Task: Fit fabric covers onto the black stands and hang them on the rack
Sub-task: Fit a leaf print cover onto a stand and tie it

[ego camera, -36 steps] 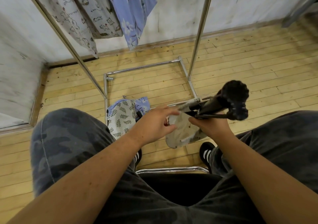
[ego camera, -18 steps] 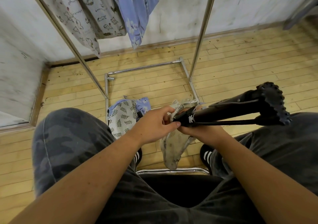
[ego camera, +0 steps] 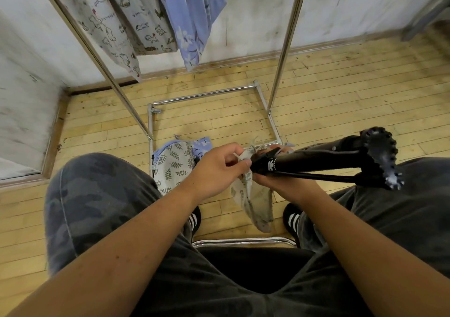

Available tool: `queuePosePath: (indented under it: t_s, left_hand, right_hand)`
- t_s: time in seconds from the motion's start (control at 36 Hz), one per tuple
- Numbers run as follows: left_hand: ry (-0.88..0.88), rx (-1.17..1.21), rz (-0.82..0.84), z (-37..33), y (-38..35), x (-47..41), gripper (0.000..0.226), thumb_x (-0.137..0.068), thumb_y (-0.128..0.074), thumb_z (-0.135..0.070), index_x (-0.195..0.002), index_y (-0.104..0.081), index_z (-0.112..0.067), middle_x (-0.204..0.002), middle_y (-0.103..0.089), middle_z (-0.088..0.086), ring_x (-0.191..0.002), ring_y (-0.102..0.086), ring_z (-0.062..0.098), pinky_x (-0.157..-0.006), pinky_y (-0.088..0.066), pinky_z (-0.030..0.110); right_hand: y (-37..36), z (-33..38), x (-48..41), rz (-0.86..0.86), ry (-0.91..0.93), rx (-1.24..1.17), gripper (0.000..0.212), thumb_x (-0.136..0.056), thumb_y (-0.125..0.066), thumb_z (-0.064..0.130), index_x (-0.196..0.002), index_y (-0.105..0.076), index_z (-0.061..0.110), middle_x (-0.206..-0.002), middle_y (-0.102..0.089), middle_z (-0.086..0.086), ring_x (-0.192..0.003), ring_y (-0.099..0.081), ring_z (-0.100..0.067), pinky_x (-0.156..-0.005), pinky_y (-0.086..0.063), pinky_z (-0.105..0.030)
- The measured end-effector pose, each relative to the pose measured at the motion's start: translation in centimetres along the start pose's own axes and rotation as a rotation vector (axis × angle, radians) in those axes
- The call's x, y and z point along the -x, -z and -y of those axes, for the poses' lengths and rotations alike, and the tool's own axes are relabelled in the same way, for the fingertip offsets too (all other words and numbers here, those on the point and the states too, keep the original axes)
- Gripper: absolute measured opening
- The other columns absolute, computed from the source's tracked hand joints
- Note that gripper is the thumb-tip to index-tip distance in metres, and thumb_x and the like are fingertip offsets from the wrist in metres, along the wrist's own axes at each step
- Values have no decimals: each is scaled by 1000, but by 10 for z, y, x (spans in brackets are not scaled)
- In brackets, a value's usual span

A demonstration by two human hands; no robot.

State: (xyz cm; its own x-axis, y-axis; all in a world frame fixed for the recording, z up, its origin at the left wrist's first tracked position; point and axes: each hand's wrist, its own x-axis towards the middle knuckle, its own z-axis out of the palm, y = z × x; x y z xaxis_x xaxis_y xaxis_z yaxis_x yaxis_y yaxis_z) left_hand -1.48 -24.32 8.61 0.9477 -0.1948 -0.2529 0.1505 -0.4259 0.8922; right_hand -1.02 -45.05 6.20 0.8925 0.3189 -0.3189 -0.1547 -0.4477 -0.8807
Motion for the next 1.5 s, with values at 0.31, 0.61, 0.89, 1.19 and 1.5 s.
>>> queuePosePath:
  t_s: [0.31,0.61,0.89,1.19,1.5]
  left_hand:
    - [24,116,-29,-3,5,0,9,-100,-63,-36,-100,-62,-28,-86,-76,-2,-72,-69,14,-71,-60,28]
    - [97,370,-8,-11,8,-2,8,-102,-63,-21,-99,-66,-15,-97,-77,12,-85,-73,28,-87,-59,46]
    - [275,255,343,-9,0,2,23,-97,-57,-5,-108,-69,-21,-98,-78,1,-92,-73,19,-88,-55,37]
    - [3,-371,137,22,-1,-5,100,-79,-85,-44,-157,-23,-36,-150,-33,-1,-140,-35,17,-114,-38,36]
    - [-89,-169,169,11,-9,0,82,-79,-86,-26,-146,-40,-38,-122,-66,-20,-108,-61,-12,-90,-52,15]
  right_hand:
    - [-9,-7,-1,26,-158,-47,58,-89,-79,40,-141,-60,27,-143,-59,1,-134,-52,-17,-116,-42,-42]
    - [-2,-10,-5,-16,-169,179,64,-87,-74,56,-142,-56,31,-137,-61,9,-127,-56,-15,-108,-47,-36]
    - [1,-3,-7,-372,-166,75,37,-77,-84,32,-107,-71,17,-98,-74,1,-90,-70,-16,-69,-54,-24]
    - [-3,4,0,-40,22,-94,21,-87,-78,12,-107,-72,16,-100,-77,1,-99,-72,-9,-85,-61,-34]
    - [-12,17,4,34,110,-36,31,-93,-77,26,-122,-69,22,-111,-74,8,-103,-67,-1,-88,-55,-17]
